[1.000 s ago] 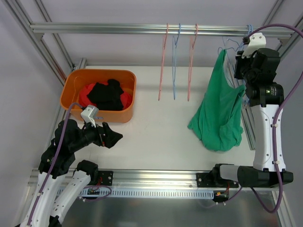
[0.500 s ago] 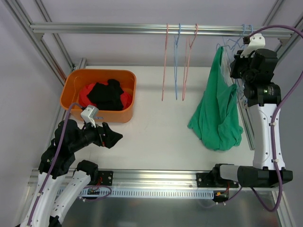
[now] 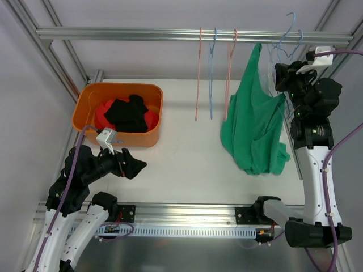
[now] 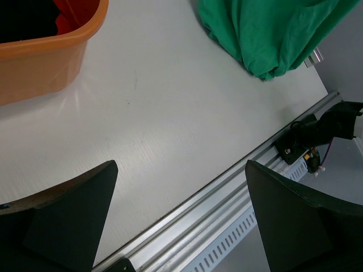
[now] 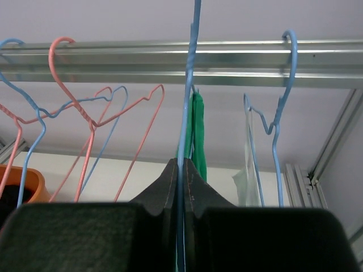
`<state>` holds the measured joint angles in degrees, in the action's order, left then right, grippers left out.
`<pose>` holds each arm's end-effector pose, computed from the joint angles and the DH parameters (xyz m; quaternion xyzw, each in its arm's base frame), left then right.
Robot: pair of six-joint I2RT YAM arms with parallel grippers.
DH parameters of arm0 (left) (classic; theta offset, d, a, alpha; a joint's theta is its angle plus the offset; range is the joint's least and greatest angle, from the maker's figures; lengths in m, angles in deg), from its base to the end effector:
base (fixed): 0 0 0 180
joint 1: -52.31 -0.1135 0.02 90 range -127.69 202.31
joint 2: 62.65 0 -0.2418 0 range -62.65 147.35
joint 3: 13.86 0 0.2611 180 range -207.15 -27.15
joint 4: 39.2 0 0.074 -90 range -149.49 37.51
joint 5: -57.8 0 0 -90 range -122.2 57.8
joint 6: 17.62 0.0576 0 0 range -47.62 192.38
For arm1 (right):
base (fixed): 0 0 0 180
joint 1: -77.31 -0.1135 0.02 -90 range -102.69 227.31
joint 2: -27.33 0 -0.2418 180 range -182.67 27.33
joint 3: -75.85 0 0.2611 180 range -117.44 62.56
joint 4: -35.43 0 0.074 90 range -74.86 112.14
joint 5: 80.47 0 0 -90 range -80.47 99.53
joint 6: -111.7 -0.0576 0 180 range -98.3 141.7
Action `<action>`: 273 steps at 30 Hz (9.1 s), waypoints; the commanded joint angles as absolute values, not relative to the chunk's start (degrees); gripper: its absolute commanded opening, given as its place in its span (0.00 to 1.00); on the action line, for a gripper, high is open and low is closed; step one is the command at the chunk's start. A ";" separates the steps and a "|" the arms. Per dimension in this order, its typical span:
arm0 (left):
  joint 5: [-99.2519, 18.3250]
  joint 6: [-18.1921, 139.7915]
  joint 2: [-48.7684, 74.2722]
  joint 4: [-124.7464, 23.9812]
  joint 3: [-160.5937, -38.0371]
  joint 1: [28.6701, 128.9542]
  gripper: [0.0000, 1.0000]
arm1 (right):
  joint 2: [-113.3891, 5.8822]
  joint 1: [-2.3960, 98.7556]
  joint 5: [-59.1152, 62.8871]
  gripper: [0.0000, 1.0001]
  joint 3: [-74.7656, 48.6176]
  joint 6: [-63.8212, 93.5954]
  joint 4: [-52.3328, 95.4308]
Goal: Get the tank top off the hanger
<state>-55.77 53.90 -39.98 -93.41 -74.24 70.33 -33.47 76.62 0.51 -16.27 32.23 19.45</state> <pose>0.1118 -0.0606 0.3304 0.1191 0.7848 -0.3388 0.5050 0.2512 0.0121 0.4949 -0.1213 0.5955 -0.0205 0.7939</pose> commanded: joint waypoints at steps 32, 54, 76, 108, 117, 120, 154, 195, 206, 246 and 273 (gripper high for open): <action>-43.45 59.99 22.22 -71.47 -140.60 117.53 0.93 | 2.02 75.82 -13.07 0.00 -42.38 25.56 -36.92; -38.36 59.37 29.63 -70.42 -140.09 117.88 0.00 | 1.31 74.76 -11.22 0.00 -35.79 23.90 -27.08; -23.70 56.38 -8.68 -70.50 -108.28 117.79 0.00 | 11.76 67.29 -31.25 0.00 -28.29 25.41 -12.19; -9.53 39.40 -18.97 -76.30 -66.70 117.62 0.00 | 16.88 67.46 10.76 0.00 -1.14 33.65 0.83; -10.65 43.37 -20.21 -77.62 -68.71 117.53 0.00 | 0.10 67.55 4.51 0.00 -7.66 29.08 -10.75; -13.38 45.04 -19.24 -77.62 -70.12 117.53 0.00 | -9.38 67.38 5.66 0.00 -13.62 29.70 -7.84; -27.45 45.66 7.20 -70.42 -84.36 118.14 0.99 | -40.79 63.95 7.68 0.00 -16.63 26.01 10.98; 10.75 37.93 25.81 -78.58 -92.28 130.36 0.00 | 10.80 68.52 -0.14 1.00 -9.25 28.47 -15.56; 18.77 45.73 -3.15 -90.80 -106.40 118.17 0.00 | 10.45 68.52 1.00 1.00 -6.35 25.48 -9.50; -22.88 32.21 15.94 -84.65 -107.65 45.46 0.84 | -2.63 68.43 2.04 1.00 -7.99 29.42 -17.12; -62.00 54.89 -32.33 -92.47 -88.76 52.14 0.98 | -56.17 80.91 15.26 0.52 -47.39 47.54 -20.14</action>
